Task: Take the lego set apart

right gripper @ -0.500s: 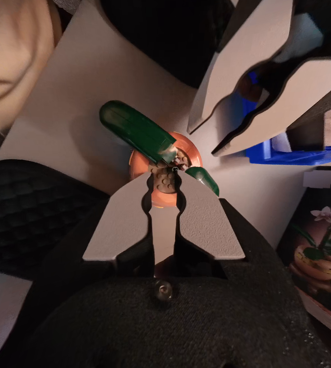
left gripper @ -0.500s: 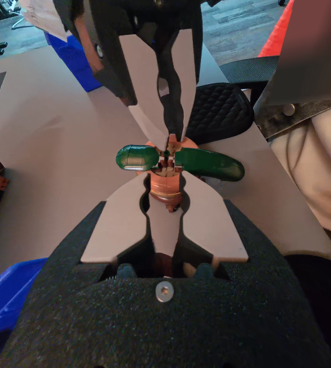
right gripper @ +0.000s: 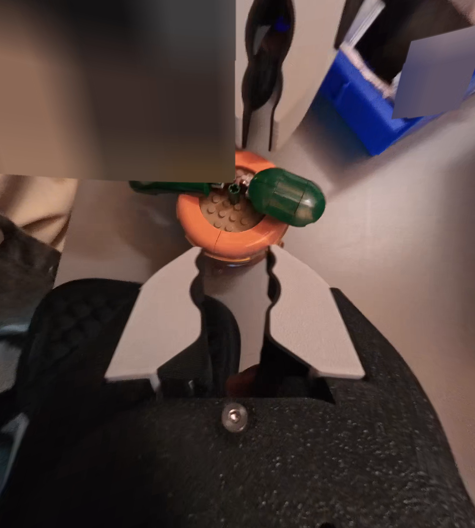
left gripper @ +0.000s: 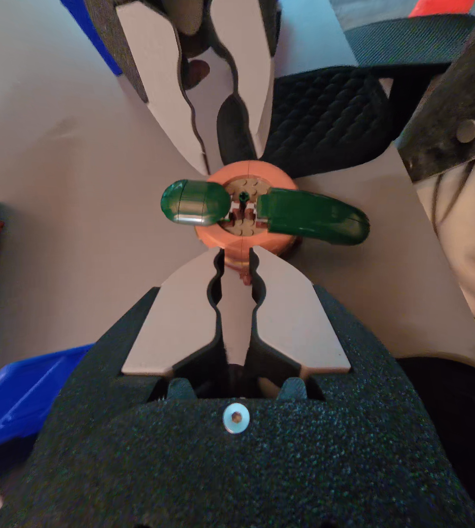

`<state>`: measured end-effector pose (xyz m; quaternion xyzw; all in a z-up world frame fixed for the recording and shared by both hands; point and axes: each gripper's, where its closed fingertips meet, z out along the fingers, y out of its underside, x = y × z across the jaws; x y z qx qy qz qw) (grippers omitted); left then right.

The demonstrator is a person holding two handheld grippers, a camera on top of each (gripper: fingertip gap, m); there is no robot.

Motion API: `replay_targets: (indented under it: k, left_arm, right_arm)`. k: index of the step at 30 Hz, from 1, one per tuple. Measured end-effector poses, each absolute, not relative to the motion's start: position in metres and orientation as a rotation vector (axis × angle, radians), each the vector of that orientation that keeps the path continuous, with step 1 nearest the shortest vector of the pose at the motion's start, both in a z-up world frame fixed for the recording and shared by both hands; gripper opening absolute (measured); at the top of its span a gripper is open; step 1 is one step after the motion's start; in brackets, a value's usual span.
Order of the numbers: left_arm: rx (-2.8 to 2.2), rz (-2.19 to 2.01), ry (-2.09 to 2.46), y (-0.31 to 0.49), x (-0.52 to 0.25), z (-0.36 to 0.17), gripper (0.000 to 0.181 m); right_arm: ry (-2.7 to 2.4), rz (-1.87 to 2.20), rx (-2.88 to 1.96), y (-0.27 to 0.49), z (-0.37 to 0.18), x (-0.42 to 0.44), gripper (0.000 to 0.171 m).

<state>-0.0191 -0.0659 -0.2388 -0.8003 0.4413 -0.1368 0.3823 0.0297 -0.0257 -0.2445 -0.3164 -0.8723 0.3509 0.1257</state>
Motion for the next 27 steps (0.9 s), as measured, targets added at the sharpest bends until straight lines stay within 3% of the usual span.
replay_targets:
  k: [3, 6, 14, 19, 23, 27]
  left_arm:
    - [-2.126, -0.349, 1.084, -0.073, -0.019, -0.246, 0.042]
    - [-2.157, -0.291, 1.071, -0.075, -0.010, -0.267, 0.062]
    - [-2.166, -0.108, 0.961, -0.052, -0.028, -0.271, 0.058]
    - [-2.203, 0.038, 0.907, -0.029, -0.049, -0.268, 0.038]
    - [-2.232, -0.072, 0.796, -0.052, -0.059, -0.248, 0.047]
    - [-2.149, -0.162, 0.772, -0.081, -0.028, -0.223, 0.072]
  right_arm:
    - [-2.477, 1.147, -0.922, -0.031, -0.249, 0.027, 0.071]
    - [-2.493, 1.137, -0.856, -0.037, -0.262, 0.025, 0.075]
    - [-2.213, 1.061, -1.081, -0.031, -0.264, 0.024, 0.070]
    - [-1.787, 0.878, -1.542, -0.031, -0.264, 0.031, 0.067]
    - [-1.789, 0.863, -1.473, -0.044, -0.261, 0.043, 0.067]
    - [-1.992, 1.059, -1.280, -0.037, -0.249, 0.054, 0.080]
